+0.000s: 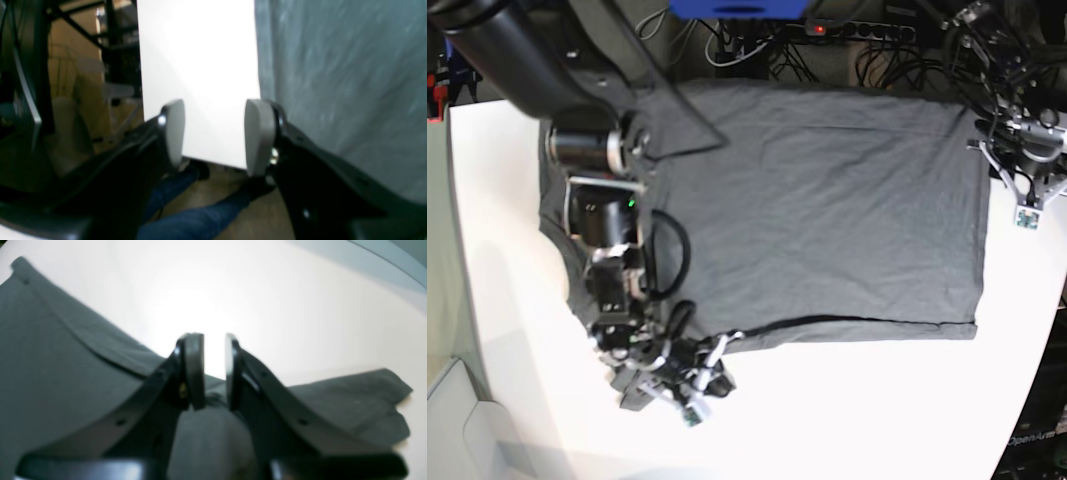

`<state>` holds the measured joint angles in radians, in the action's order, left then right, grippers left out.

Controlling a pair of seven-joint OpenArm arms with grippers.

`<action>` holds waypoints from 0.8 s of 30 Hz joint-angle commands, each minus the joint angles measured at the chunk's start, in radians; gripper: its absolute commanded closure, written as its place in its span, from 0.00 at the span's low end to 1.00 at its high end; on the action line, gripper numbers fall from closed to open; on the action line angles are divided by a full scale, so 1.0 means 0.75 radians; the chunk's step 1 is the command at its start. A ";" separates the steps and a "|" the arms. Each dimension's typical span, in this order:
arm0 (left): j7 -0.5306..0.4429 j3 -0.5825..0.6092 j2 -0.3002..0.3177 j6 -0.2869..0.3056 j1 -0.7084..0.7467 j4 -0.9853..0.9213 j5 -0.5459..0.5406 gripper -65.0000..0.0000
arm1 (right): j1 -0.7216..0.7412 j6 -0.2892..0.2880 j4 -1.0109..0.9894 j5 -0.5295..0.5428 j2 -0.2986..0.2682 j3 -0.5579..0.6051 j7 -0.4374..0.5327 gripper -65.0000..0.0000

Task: Layout the t-shirt on the table in an organized manner, then fold the t-shirt properly
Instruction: 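Release the sleeve and move both grippers over the shirt's middle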

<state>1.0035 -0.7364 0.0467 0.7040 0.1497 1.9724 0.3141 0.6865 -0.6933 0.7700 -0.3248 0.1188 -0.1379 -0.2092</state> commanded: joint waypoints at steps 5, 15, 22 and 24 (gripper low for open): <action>-0.017 -0.001 0.004 -0.008 -0.017 0.025 0.000 0.56 | -0.098 -0.006 0.124 0.021 0.051 0.244 -0.004 0.87; -0.019 0.032 0.000 -0.008 -0.053 0.018 -0.011 0.56 | -0.141 -0.006 -0.019 0.023 0.051 0.375 0.147 0.87; -0.017 0.351 0.006 -0.008 -0.235 0.008 0.002 0.56 | -0.180 0.005 -0.044 0.023 0.045 0.353 0.172 0.88; -0.017 0.437 0.002 -0.008 -0.293 -0.049 0.006 0.56 | -0.192 0.005 -0.044 0.023 0.027 0.351 0.172 0.88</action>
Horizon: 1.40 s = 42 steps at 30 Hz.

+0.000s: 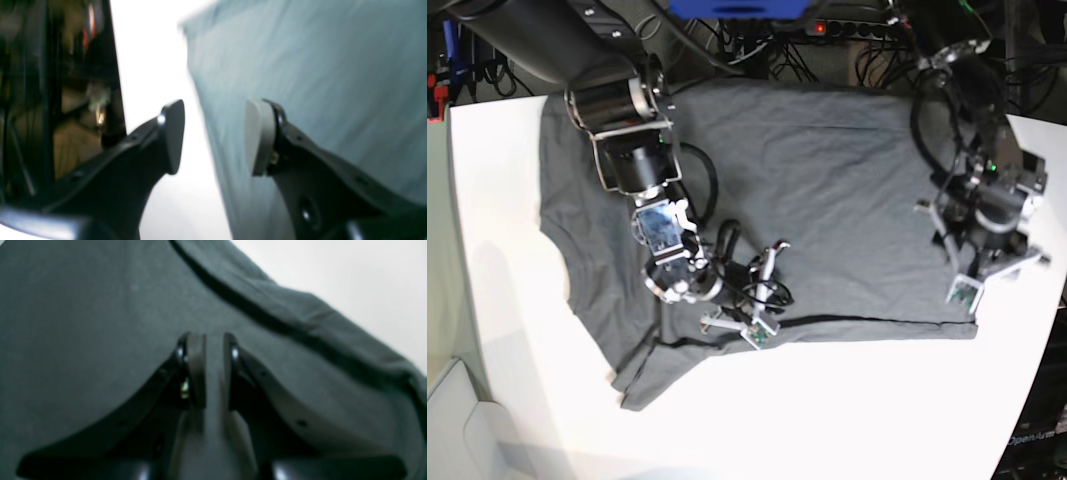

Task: Layout the t-shirt on the table in an organized manner, then fold the t-shirt properly
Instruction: 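Release the sleeve and move both grippers over the shirt's middle, then move both grippers to the shirt's shoulder corners at the collar edge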

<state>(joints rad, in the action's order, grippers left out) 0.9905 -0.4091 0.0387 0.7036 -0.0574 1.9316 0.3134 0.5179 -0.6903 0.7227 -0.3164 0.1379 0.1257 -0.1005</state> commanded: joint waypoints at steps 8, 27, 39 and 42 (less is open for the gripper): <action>-0.092 0.101 -0.008 -0.007 -0.127 -0.418 0.150 0.56 | -0.061 -0.001 0.019 0.010 -0.046 0.009 0.025 0.88; -0.342 0.113 0.001 -0.007 -0.309 -0.793 0.152 0.56 | -0.313 -0.010 0.185 0.008 -0.081 0.005 -0.059 0.88; -0.123 0.002 0.003 -0.007 -0.154 -0.347 0.035 0.56 | -0.442 -0.010 0.887 0.008 -0.099 -0.201 -0.243 0.87; 0.000 -0.084 0.007 -0.007 -0.086 -0.191 0.019 0.56 | -0.454 -0.010 1.030 0.008 -0.132 -0.252 -0.383 0.80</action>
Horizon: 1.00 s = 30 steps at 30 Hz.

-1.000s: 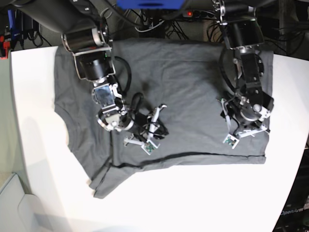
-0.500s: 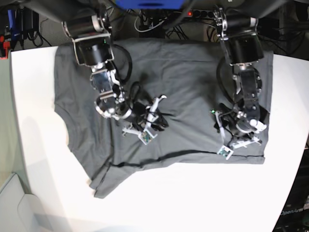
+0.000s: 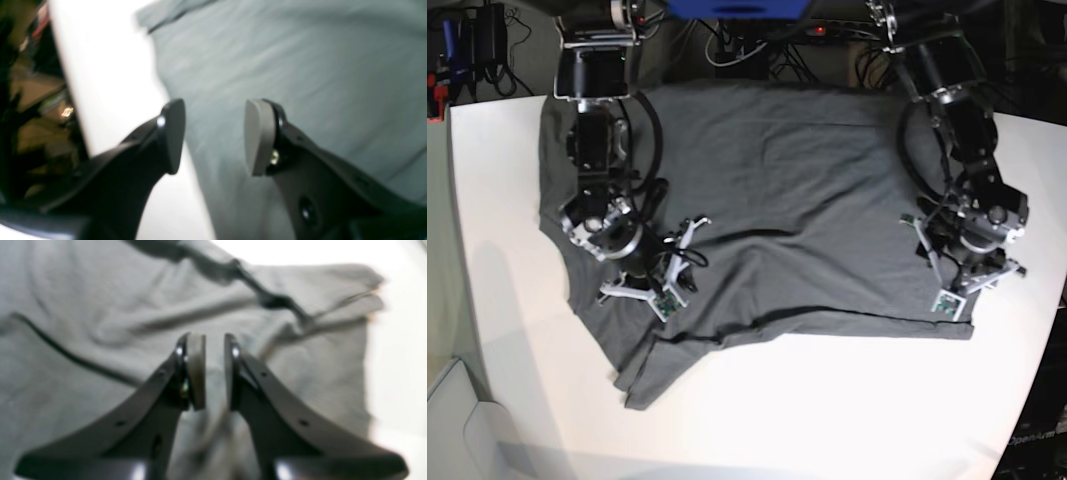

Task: Layout the t-shirt on the table in an organized manner, then fold the t-shirt properly
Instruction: 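Move both grippers to the shirt's shoulder corners at the collar edge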

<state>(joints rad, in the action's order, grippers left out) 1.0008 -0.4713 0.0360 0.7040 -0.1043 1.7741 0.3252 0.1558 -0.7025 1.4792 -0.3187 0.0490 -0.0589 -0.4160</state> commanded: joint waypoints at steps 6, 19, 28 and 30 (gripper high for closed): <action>0.064 -0.156 0.006 -0.008 0.232 0.201 0.001 0.33 | -0.152 0.006 0.242 0.015 -0.118 -0.053 -0.113 0.60; 0.045 -0.277 -0.043 -0.008 0.517 0.289 -0.001 0.01 | -0.469 0.006 0.484 0.015 -0.144 -0.221 -0.283 0.43; 0.045 -0.357 -0.031 -0.008 0.549 0.260 -0.001 0.01 | -0.518 0.006 0.523 0.017 -0.142 -0.364 -0.463 0.43; 0.045 -0.357 -0.027 -0.008 0.562 0.224 -0.001 0.01 | -0.532 0.006 0.523 0.017 -0.140 -0.399 -0.469 0.43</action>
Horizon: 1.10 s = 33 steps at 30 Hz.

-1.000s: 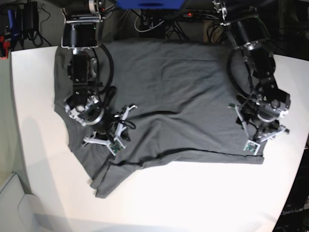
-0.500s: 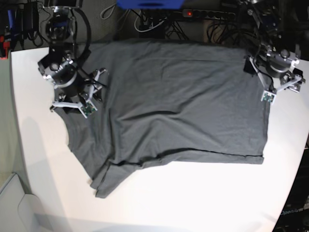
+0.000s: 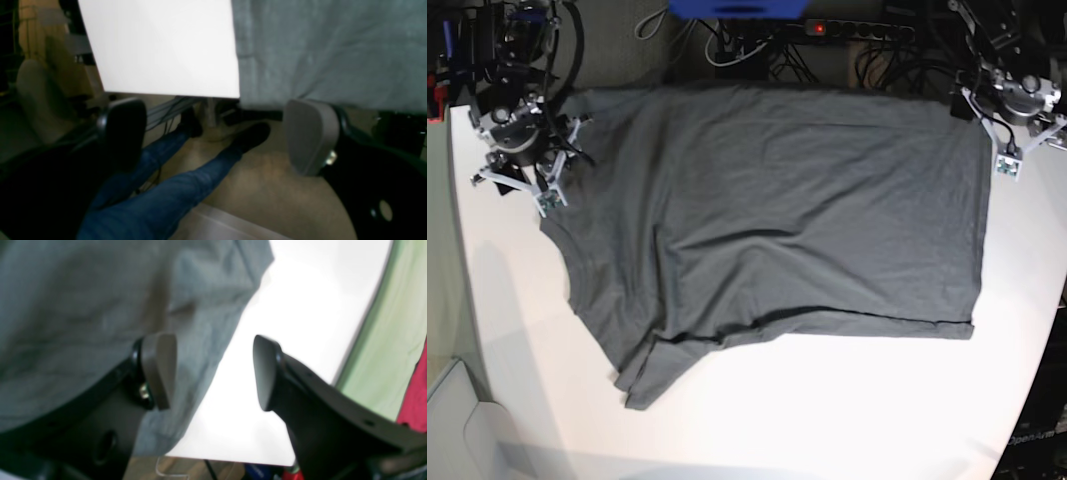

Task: Layout the t-shirt on the table in an organized manner, then fold the t-shirt properly
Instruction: 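Move both grippers to the shirt's shoulder corners at the collar edge, then grasp the two shoulder corners of the grey shirt with both grippers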

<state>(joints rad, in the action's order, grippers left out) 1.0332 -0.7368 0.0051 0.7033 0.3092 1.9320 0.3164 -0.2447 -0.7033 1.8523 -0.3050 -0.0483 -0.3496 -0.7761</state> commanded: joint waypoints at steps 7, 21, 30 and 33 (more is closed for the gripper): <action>0.000 0.008 0.051 -0.007 0.004 -0.106 0.011 0.01 | -0.065 0.007 0.025 -0.008 0.035 -0.073 0.011 0.43; -0.123 0.046 0.074 -0.007 -0.041 -0.374 0.011 0.01 | -0.108 0.007 0.013 -0.006 0.063 -0.067 0.013 0.44; -0.170 0.046 0.072 -0.007 -0.065 -0.458 -0.030 0.05 | -0.096 0.007 0.013 -0.006 0.063 -0.067 0.013 0.45; -0.161 0.049 0.078 -0.007 -0.059 -0.449 -0.104 0.18 | -0.094 0.007 0.013 -0.006 0.063 -0.067 0.013 0.50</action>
<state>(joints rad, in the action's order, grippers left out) 0.9512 -0.7013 0.0513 0.6918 0.2741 1.5726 0.2630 -0.3202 -0.7029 1.8469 -0.3099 0.0032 -0.3973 -0.7753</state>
